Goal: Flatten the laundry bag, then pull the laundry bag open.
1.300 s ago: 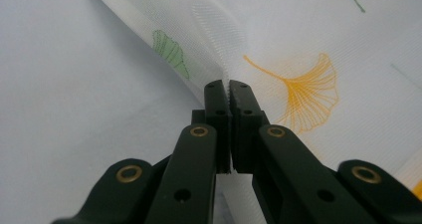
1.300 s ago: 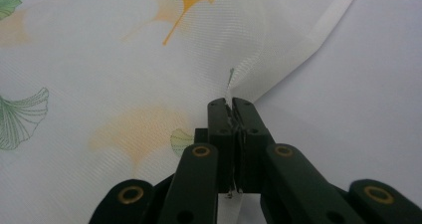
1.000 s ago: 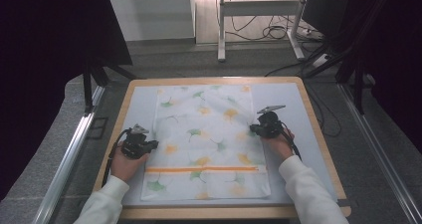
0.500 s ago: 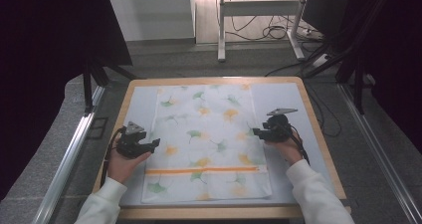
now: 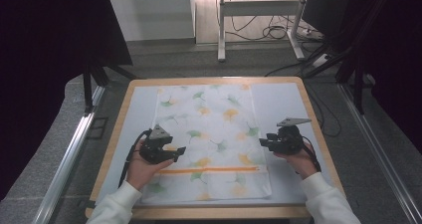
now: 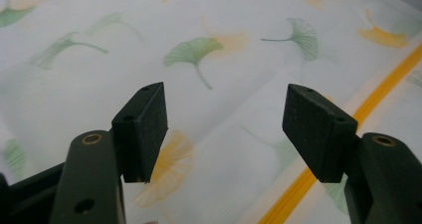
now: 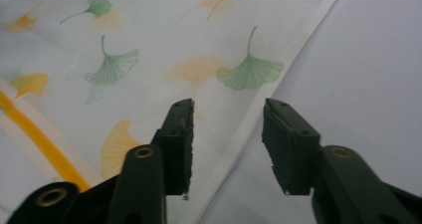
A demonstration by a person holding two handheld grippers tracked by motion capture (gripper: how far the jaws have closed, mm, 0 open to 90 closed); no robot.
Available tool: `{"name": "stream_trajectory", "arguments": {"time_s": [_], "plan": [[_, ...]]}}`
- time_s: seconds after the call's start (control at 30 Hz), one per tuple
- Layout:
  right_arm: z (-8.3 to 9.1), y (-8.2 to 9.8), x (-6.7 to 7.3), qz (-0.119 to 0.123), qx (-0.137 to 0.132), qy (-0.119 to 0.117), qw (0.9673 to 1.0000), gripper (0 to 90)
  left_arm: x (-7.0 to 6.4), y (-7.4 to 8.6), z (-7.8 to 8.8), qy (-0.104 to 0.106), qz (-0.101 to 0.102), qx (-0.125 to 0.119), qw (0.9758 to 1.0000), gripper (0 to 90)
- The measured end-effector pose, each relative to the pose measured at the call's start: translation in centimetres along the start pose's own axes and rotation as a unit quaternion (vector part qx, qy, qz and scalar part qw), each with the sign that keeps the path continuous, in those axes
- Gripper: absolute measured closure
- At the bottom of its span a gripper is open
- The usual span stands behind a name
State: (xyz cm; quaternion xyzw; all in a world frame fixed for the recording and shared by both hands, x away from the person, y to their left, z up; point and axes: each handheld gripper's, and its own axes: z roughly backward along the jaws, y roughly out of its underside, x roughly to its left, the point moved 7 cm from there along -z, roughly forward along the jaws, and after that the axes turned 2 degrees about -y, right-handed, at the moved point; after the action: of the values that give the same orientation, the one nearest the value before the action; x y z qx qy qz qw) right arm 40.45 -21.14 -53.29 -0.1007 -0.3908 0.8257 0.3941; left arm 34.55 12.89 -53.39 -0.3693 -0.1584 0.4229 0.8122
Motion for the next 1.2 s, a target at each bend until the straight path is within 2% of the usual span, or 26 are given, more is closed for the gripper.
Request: {"name": "stream_trajectory", "arguments": {"time_s": [0.2,0.3,0.47,0.57,0.63,0.7,0.77,0.93,1.2], "plan": [[0.9,1.0,0.4,-0.003,-0.002,-0.01,0.9999,72.7,-1.7,-0.6,-1.2,0.013,-0.007,0.01,0.9998,34.5],[1.2,1.3,0.5,-0.003,-0.004,-0.013,0.9999,76.2,-2.2,-0.8,-1.3,0.017,-0.012,0.011,0.9997,34.5],[1.9,1.8,0.8,0.003,-0.007,-0.023,0.9997,87.5,-3.4,-1.0,-1.3,0.025,-0.021,0.008,0.9994,35.4],[2.1,1.9,1.0,0.004,-0.006,-0.028,0.9996,89.1,-3.9,-1.1,-1.2,0.03,-0.023,0.006,0.9993,36.1],[2.3,2.0,1.3,0.006,-0.003,-0.031,0.9995,89.2,-5.1,-1.4,-1.3,0.04,-0.034,0.005,0.9986,36.2],[2.4,2.1,1.4,0.007,-0.004,-0.029,0.9996,89.2,-5.5,-1.5,-1.3,0.043,-0.038,0.005,0.9984,36.2],[2.8,2.4,1.7,0.004,-0.006,-0.029,0.9995,89.2,-6.5,-1.7,-1.6,0.05,-0.047,0.007,0.9976,36.0],[3.7,3.7,2.2,0.002,-0.006,-0.023,0.9997,89.3,-7.4,-2.2,-2.2,0.06,-0.05,0.011,0.9969,36.6],[4.7,5.6,3.3,0.0,0.004,-0.028,0.9996,89.3,-8.5,-2.8,-3.2,0.067,-0.055,0.017,0.9961,37.2]]}}
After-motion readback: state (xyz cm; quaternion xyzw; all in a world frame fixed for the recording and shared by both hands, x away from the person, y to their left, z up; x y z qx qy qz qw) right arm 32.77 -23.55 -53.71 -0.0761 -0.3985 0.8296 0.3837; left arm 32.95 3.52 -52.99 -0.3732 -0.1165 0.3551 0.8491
